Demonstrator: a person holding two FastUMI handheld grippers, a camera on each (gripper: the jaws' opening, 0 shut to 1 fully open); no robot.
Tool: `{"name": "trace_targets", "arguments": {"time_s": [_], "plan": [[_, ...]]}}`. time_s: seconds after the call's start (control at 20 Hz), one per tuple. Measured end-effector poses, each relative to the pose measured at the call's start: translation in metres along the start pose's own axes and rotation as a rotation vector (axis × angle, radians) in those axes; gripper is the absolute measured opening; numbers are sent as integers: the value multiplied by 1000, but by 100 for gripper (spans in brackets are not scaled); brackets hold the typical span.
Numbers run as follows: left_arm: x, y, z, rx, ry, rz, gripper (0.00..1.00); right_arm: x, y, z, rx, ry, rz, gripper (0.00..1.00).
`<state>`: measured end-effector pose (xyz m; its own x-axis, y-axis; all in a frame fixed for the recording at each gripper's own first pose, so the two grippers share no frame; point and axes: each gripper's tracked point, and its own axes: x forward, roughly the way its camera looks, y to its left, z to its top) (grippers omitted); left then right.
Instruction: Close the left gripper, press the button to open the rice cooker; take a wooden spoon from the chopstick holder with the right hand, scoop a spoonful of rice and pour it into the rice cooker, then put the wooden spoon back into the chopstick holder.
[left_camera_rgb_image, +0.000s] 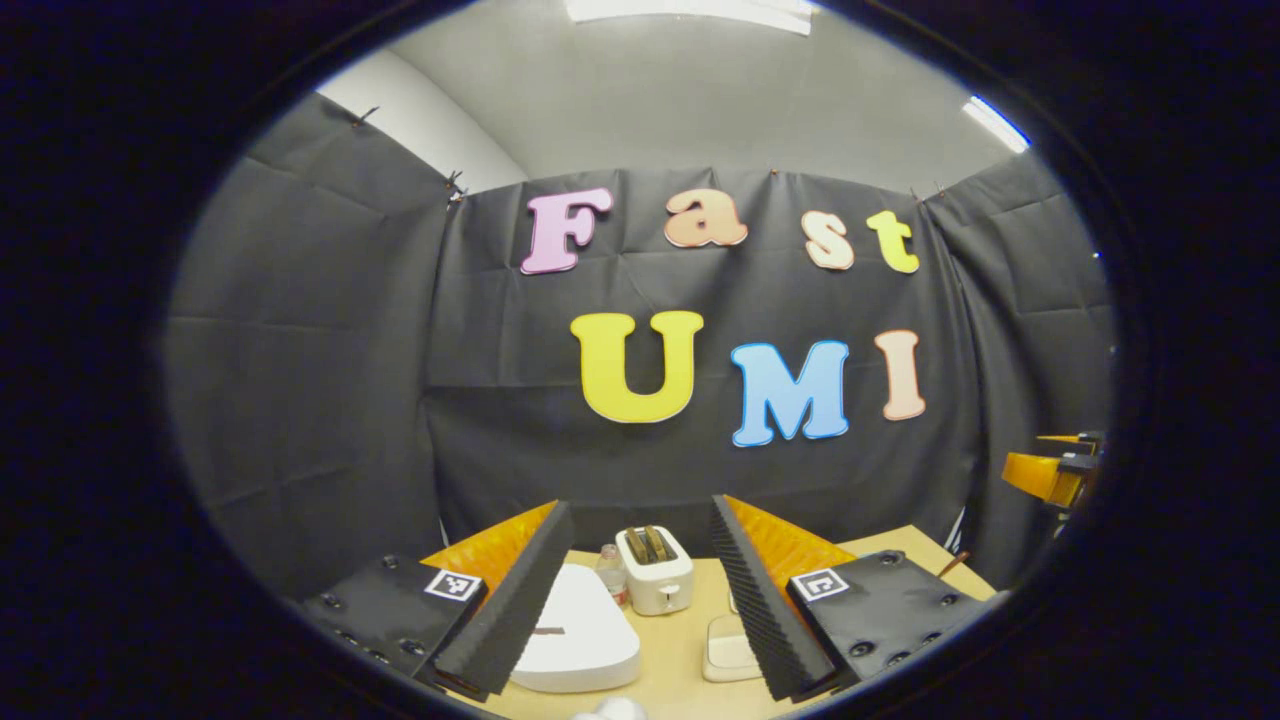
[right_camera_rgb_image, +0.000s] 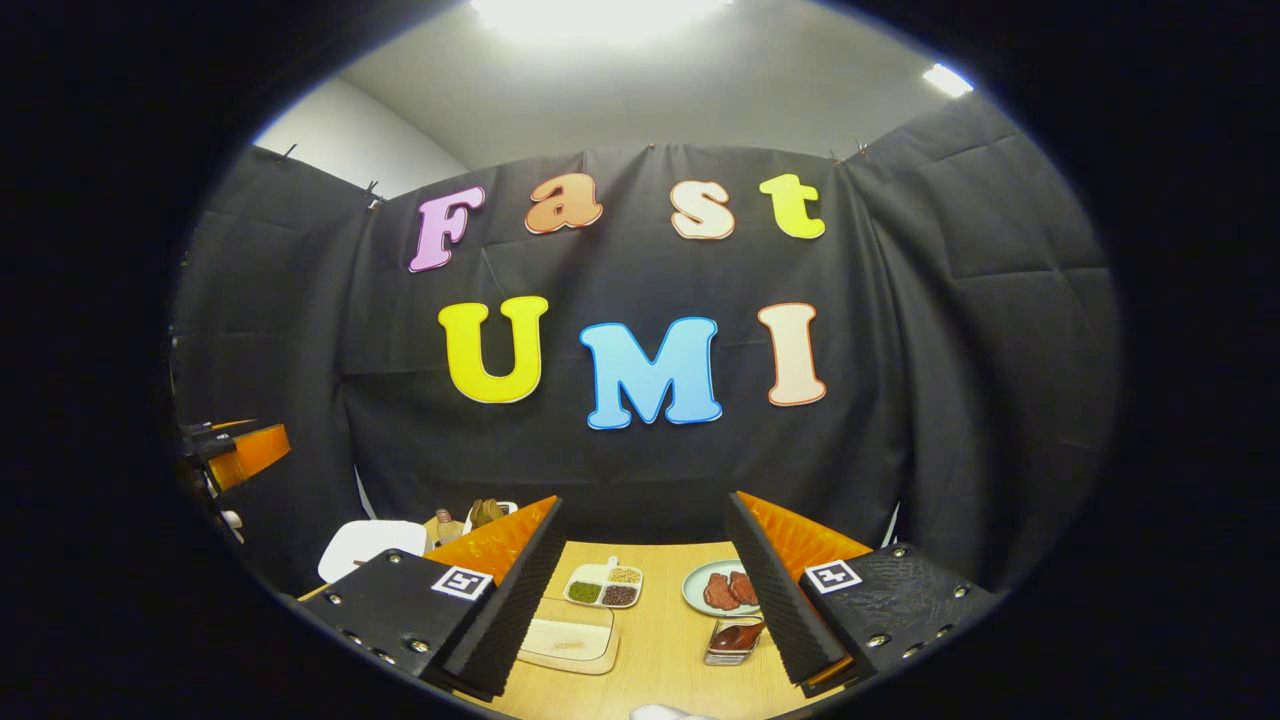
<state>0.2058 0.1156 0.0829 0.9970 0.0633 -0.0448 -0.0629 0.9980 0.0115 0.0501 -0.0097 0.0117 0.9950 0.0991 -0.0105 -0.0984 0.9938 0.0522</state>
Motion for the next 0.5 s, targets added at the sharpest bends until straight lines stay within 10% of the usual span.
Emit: {"name": "trace_targets", "arguments": {"time_s": [0.5], "plan": [[-21,4,-23,-36,49,-1,93,-14,3,2,-9,1,-7,98]]}}
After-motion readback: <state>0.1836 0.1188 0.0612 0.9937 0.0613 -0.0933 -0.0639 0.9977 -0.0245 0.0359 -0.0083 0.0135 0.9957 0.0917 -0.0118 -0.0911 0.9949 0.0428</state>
